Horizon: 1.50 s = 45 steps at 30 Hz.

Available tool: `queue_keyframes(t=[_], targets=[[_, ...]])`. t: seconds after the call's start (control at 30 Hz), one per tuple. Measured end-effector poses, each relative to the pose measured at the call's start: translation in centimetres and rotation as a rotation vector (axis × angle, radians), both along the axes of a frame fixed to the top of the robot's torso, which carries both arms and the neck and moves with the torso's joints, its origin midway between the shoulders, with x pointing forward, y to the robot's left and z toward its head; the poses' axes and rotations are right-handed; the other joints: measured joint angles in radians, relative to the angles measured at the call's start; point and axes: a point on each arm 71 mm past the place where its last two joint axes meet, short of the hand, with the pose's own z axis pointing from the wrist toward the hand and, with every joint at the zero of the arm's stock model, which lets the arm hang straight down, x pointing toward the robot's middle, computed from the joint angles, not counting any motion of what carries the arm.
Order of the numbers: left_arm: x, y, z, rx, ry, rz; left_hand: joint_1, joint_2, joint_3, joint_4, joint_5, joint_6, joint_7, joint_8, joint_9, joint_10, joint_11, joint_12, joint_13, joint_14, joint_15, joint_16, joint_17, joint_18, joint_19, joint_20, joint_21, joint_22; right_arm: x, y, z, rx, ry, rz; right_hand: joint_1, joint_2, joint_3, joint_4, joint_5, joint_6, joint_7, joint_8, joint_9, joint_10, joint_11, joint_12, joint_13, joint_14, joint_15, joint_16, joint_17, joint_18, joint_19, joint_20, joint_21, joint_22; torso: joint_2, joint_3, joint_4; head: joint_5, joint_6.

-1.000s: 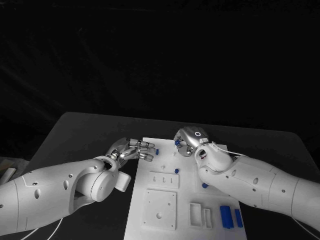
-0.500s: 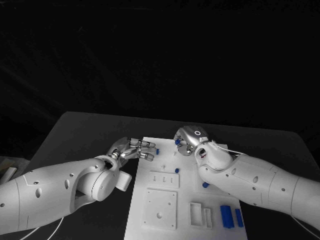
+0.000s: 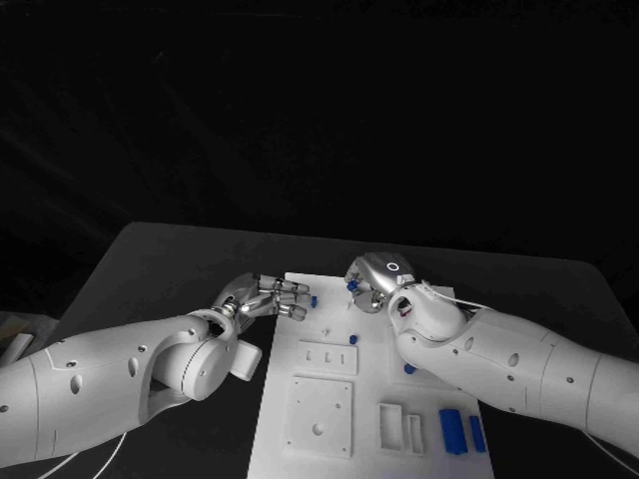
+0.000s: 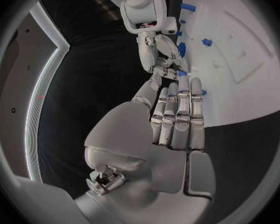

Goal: Assemble the parts on the task board

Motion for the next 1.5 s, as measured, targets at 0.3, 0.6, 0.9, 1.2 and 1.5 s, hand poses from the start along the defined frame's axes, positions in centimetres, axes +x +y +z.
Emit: queue_keyframes(t=[0.3,0.6,0.9,1.2,1.5], targets=[[0.0,0.2,0.0,0.001,0.0,0.003,0.0,0.0,0.0,0.0,0.0,0.0,0.0,0.0,0.0,0.0,0.0,0.0,0.0,0.0,0.0,0.0,0.0,0.0,0.0,0.0,0.0,0.0,-0.2,0.0,0.0,-0.001,0.003,0.005,-0.002,0.002,0.003,-0.003,0.005,0.002,-0.003,0.0,0.0,0.0,0.0,0.0,0.0,0.0,0.0,0.0,-0.002,0.0,0.003,-0.003,-0.013,0.012,0.001,-0.0004,0.0004,0.002,0.0],[0.0,0.2,0.0,0.001,0.0,0.003,0.0,0.0,0.0,0.0,0.0,0.0,0.0,0.0,0.0,0.0,0.0,0.0,0.0,0.0,0.0,0.0,0.0,0.0,0.0,0.0,0.0,0.0,-0.1,-0.2,-0.5,-0.015,0.019,-0.003,-0.002,0.003,0.002,-0.003,0.005,0.002,-0.002,0.001,0.0,0.0,0.0,0.0,0.0,0.0,0.0,0.0,-0.002,0.003,0.004,-0.003,-0.016,0.014,0.002,-0.0007,-0.0001,-0.001,0.001],[0.0,0.2,0.0,0.001,0.0,0.004,0.0,0.0,0.0,0.0,0.0,0.0,0.0,0.0,0.0,0.0,0.0,0.0,0.0,0.0,0.0,0.0,0.0,0.0,0.0,0.0,0.0,0.0,-0.1,-0.3,-0.7,-0.029,0.034,-0.006,-0.002,0.003,0.001,-0.004,0.005,0.002,-0.002,0.001,0.0,0.0,0.0,0.0,-0.001,0.0,0.0,0.0,-0.002,0.008,0.007,0.0,-0.022,0.019,0.003,-0.0012,0.0003,-0.002,0.0],[0.0,0.2,0.0,0.001,0.0,0.004,0.0,0.0,0.0,0.0,0.0,0.0,0.0,0.0,0.0,0.0,0.0,0.0,0.0,0.0,0.0,0.0,0.0,0.0,0.0,0.0,0.0,0.0,-0.1,-0.2,-0.8,-0.035,0.042,-0.007,-0.002,0.003,0.0,-0.006,0.005,0.0,0.0,-0.003,0.0,0.0,0.0,-0.002,-0.001,0.0,0.0,0.0,-0.005,0.008,0.007,0.0,-0.034,0.022,0.004,-0.0013,0.0002,-0.003,0.0],[0.0,0.3,0.0,0.001,0.0,0.005,0.0,0.0,0.0,0.0,0.0,0.0,0.0,0.0,0.0,0.0,0.0,0.0,0.0,0.0,0.0,0.0,0.0,0.0,0.0,0.0,0.0,0.0,0.0,-0.4,-1.1,-0.029,0.049,-0.008,-0.002,-0.057,-0.101,0.036,0.011,-0.117,0.036,0.009,0.005,-0.145,0.04,0.005,0.001,0.007,0.029,-0.023,-0.025,0.025,0.023,0.035,-0.089,-0.012,0.004,-0.0016,0.0,-0.001,0.001]])
